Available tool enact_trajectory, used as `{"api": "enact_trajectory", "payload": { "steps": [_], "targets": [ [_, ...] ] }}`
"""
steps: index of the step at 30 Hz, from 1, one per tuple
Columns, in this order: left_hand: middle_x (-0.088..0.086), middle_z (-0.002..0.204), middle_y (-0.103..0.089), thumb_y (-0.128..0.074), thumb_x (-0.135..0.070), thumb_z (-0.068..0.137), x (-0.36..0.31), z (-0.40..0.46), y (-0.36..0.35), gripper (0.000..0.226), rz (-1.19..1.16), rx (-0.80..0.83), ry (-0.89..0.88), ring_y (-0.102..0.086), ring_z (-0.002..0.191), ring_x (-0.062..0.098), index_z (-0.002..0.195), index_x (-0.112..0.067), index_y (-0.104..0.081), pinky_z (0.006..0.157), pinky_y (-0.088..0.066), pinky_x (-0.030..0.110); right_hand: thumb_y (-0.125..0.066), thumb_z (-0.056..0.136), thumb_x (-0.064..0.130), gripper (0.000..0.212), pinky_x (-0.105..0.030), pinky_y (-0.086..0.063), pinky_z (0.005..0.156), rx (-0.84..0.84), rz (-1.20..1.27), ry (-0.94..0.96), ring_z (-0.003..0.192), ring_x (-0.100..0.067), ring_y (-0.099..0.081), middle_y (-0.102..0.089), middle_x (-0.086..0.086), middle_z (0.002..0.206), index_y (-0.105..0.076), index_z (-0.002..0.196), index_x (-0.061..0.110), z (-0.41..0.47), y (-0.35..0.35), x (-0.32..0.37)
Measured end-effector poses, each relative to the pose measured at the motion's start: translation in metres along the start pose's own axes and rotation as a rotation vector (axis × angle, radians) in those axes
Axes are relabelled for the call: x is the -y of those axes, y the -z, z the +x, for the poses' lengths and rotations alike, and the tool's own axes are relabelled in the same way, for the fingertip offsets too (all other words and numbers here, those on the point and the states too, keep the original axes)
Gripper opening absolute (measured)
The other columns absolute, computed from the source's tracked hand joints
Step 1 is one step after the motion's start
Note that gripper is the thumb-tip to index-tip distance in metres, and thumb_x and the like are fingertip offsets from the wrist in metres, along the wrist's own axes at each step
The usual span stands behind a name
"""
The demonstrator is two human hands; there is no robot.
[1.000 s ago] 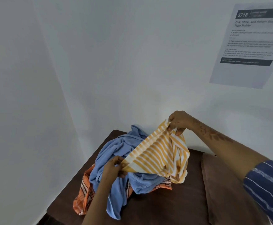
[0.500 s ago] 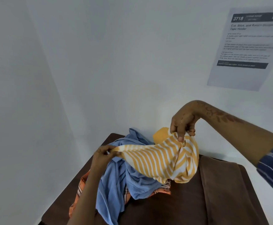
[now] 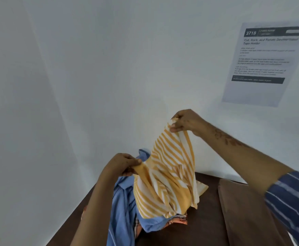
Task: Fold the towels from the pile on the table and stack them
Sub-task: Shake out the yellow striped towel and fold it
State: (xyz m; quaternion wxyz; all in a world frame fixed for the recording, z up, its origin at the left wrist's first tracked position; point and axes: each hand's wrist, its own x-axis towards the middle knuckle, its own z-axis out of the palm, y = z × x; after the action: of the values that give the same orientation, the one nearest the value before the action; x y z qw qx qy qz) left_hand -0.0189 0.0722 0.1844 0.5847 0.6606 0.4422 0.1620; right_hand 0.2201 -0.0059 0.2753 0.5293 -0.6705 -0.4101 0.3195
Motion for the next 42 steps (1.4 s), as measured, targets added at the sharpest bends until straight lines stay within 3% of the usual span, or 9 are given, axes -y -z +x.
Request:
{"api": "enact_trajectory", "payload": {
  "steps": [5,8,15,18,23,26,35,39,42],
  "targets": [
    [0.014,0.082,-0.064,-0.073,-0.011,0.081,0.01,0.002,-0.029,0.029,-0.129,-0.058,-0.046,-0.064,0.058,0.023,0.106,-0.006,-0.06,0.045,-0.051,0.022,-0.069,0.078,-0.001,0.013,-0.019,-0.045,0.039,0.018,-0.486,0.062,0.048,-0.015,-0.062,-0.063,-0.01,0.067,-0.065,0.088,0.006,-0.012,-0.034,-0.026],
    [0.018,0.087,-0.064,-0.07,-0.007,0.082,0.005,-0.002,-0.038,0.021,-0.302,0.005,-0.116,-0.063,0.061,0.023,0.101,-0.001,-0.065,0.053,-0.056,0.024,-0.075,0.072,0.012,0.017,-0.026,-0.05,0.06,0.015,-0.76,0.179,0.065,-0.012,-0.058,-0.062,0.005,0.075,-0.07,0.088,0.011,-0.021,-0.053,-0.036],
    [0.024,0.096,-0.068,-0.052,0.011,0.087,-0.003,-0.003,-0.044,0.022,-0.529,0.155,-0.188,-0.069,0.086,0.028,0.106,0.006,-0.062,0.076,-0.059,0.032,-0.071,0.079,0.014,0.011,-0.025,-0.05,0.072,-0.04,-0.652,0.235,0.057,-0.001,-0.051,-0.06,0.009,0.077,-0.074,0.09,0.012,-0.033,-0.068,-0.042],
    [0.021,0.086,-0.067,-0.064,0.012,0.08,-0.006,0.001,-0.046,0.02,-0.46,0.03,-0.28,-0.067,0.084,0.029,0.095,-0.002,-0.065,0.075,-0.059,0.031,-0.069,0.081,0.008,0.019,-0.03,-0.059,0.076,0.063,-0.397,0.126,0.072,-0.025,-0.07,-0.071,-0.008,0.083,-0.07,0.099,0.005,-0.035,-0.06,-0.036],
    [0.006,0.068,-0.069,-0.074,-0.013,0.079,-0.017,0.008,-0.053,0.005,-0.306,-0.255,-0.375,-0.066,0.068,0.022,0.079,-0.01,-0.07,0.066,-0.058,0.032,-0.08,0.07,0.015,0.045,-0.021,-0.051,0.085,0.183,-0.63,0.245,0.095,-0.013,-0.062,-0.068,-0.003,0.106,-0.067,0.113,0.01,-0.042,-0.054,-0.023],
    [0.002,0.083,-0.061,-0.08,-0.026,0.072,-0.028,0.016,-0.052,0.01,-0.182,-0.317,-0.444,-0.058,0.079,0.018,0.074,-0.019,-0.072,0.073,-0.048,0.035,-0.074,0.072,0.006,0.037,-0.002,-0.041,0.069,0.114,-0.677,0.322,0.088,-0.007,-0.057,-0.069,-0.003,0.103,-0.07,0.108,0.012,-0.04,-0.049,-0.016],
    [0.007,0.089,-0.068,-0.073,-0.022,0.079,-0.063,0.012,-0.052,0.009,-0.221,-0.185,-0.663,-0.063,0.087,0.022,0.083,-0.014,-0.069,0.078,-0.051,0.033,-0.063,0.078,0.006,0.02,-0.025,-0.038,0.087,0.003,-0.748,0.494,0.096,-0.008,-0.053,-0.067,0.005,0.09,-0.073,0.094,0.015,-0.029,-0.028,0.022],
    [-0.005,0.094,-0.064,-0.076,-0.026,0.077,-0.066,0.017,-0.044,0.027,0.163,-0.062,-0.632,-0.06,0.073,0.014,0.099,-0.023,-0.061,0.061,-0.05,0.021,-0.055,0.074,-0.005,0.023,-0.021,-0.047,0.075,-0.082,-0.579,0.547,0.08,-0.008,-0.062,-0.068,0.004,0.082,-0.071,0.083,0.01,-0.018,-0.011,0.034],
    [0.002,0.119,-0.06,-0.073,-0.039,0.078,-0.061,0.017,-0.047,0.061,0.433,0.02,-0.497,-0.061,0.1,0.021,0.13,-0.021,-0.048,0.079,-0.049,0.027,-0.054,0.076,-0.004,0.025,-0.019,-0.046,0.076,-0.133,-0.518,0.561,0.08,-0.008,-0.061,-0.066,0.005,0.08,-0.069,0.08,0.015,-0.006,0.002,0.046]
  ]
}}
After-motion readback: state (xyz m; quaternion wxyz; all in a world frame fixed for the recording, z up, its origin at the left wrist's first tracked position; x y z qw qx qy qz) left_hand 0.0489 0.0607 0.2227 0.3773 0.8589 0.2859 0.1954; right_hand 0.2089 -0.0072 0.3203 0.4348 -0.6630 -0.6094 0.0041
